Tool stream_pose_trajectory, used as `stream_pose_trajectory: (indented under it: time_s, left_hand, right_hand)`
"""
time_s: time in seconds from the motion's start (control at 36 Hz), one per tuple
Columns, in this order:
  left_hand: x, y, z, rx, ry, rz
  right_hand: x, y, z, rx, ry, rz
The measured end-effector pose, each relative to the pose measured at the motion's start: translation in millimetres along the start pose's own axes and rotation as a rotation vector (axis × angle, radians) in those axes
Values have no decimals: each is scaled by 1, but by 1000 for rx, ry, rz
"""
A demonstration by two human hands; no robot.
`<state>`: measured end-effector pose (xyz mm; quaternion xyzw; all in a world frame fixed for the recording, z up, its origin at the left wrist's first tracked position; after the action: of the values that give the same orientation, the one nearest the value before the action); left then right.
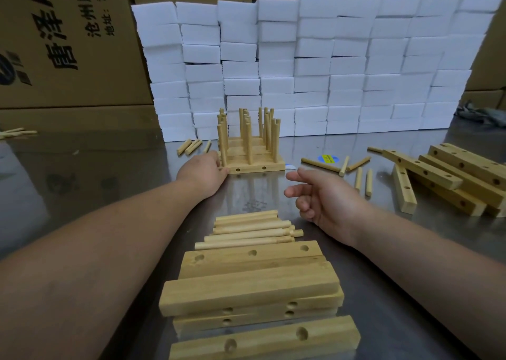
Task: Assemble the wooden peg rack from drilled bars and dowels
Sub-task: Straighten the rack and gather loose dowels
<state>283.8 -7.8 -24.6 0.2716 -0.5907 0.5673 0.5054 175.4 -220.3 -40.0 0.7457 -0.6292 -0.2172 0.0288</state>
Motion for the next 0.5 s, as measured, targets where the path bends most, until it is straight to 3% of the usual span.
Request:
stream_pose_trajectory:
  time_s: [0.5]
  left_hand:
    - [-5, -11, -5, 11, -29, 8]
  right_hand:
    - [0, 1, -1, 20, 29, 9]
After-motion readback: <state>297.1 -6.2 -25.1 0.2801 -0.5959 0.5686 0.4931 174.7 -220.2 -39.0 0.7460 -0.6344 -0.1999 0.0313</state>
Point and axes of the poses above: each hand's wrist, its own y-axis away from the middle knuckle, its own x-axis out of the back of the hand, z = x × y, the point moved 6 cm from there along -y, towards the middle knuckle, and after that the axes turned 14 degrees about -x, right-handed, at the moved point
